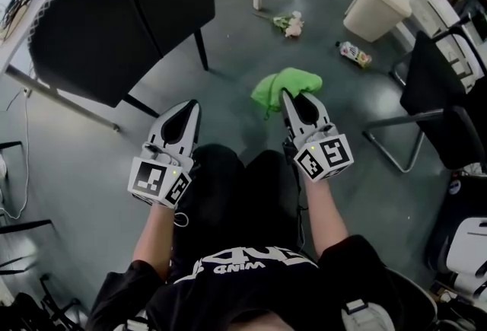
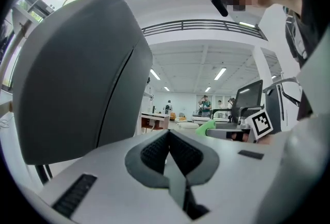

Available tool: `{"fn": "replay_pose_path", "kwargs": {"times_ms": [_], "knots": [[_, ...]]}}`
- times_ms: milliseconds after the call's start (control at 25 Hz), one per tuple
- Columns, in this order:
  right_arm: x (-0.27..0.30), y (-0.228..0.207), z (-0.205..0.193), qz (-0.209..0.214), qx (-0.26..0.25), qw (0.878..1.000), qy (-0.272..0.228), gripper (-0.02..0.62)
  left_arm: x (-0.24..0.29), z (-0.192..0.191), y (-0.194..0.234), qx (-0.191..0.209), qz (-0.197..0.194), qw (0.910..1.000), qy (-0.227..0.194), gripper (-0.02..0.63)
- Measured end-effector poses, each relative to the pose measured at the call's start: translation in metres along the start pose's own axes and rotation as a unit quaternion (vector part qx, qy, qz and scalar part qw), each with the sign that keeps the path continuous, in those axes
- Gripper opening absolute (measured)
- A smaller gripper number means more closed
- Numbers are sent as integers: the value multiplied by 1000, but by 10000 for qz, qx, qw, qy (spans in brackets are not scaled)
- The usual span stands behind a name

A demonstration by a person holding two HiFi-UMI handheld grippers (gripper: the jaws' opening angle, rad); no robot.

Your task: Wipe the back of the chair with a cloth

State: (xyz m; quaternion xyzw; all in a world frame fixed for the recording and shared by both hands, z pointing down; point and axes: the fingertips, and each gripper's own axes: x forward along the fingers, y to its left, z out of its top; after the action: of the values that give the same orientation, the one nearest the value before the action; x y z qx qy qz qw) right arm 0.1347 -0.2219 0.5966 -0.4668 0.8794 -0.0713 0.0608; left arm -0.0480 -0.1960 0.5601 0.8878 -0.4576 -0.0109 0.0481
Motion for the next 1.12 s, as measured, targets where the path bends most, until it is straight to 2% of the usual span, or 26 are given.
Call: {"fn": "replay_pose_path", "kwargs": {"times_ms": [200,520,720,1120], "knots": [[25,1,22,182,-127,9998,-30,48,-6,10,4,82,68,9999,14,0],[67,-17,99,449,-800,9952,-335,48,-23,-7,11,-306,157,9994,-21,0],[99,-24,124,640,-1200,9905,-224,48,-20,11,6,-57,37,10000,-31,0],[191,24,141,1304,-1442,9808,-137,48,-27,15,15,-9,133,9999,7,0]]}}
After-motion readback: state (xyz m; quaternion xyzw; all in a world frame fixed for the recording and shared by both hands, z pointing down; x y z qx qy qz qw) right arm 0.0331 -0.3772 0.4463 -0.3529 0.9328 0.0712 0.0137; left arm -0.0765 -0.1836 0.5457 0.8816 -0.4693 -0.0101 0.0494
